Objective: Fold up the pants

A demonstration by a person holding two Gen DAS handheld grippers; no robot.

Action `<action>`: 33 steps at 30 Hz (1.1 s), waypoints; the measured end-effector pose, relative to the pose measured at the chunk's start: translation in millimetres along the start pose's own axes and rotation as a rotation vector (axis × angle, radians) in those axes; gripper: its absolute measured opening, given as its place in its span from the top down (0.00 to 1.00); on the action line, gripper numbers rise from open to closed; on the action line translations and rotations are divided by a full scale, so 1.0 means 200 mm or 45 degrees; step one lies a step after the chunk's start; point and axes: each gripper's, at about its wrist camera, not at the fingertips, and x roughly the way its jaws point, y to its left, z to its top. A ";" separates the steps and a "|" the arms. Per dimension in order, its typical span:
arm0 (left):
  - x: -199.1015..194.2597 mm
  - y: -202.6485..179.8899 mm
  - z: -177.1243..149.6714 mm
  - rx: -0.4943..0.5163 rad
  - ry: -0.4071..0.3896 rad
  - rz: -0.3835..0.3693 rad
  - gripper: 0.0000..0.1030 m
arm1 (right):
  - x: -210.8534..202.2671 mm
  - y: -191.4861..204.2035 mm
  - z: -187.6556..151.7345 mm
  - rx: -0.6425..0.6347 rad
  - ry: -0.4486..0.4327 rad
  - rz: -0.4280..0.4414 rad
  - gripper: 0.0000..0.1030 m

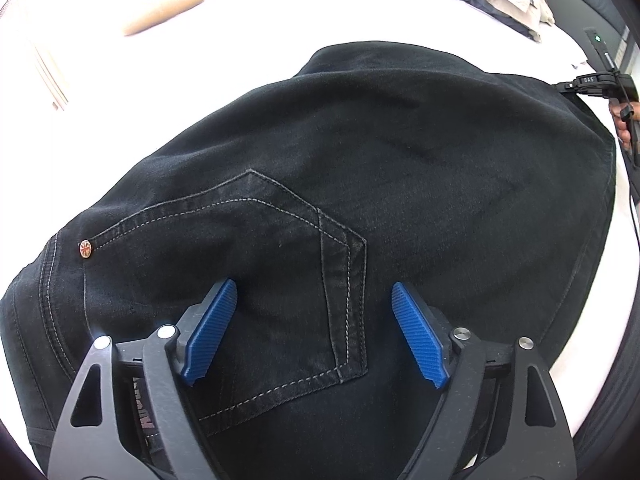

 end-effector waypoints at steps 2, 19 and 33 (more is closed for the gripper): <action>0.00 0.00 0.00 -0.009 -0.019 0.020 0.18 | 0.04 -0.04 -0.02 0.071 -0.021 0.000 0.98; 0.00 0.00 -0.06 -0.022 -0.058 0.033 0.12 | -0.24 0.51 -0.33 0.154 -0.018 0.526 0.43; -0.05 -0.01 -0.08 -0.026 -0.050 0.058 0.12 | -0.48 -0.24 -0.66 0.666 -0.080 0.037 0.72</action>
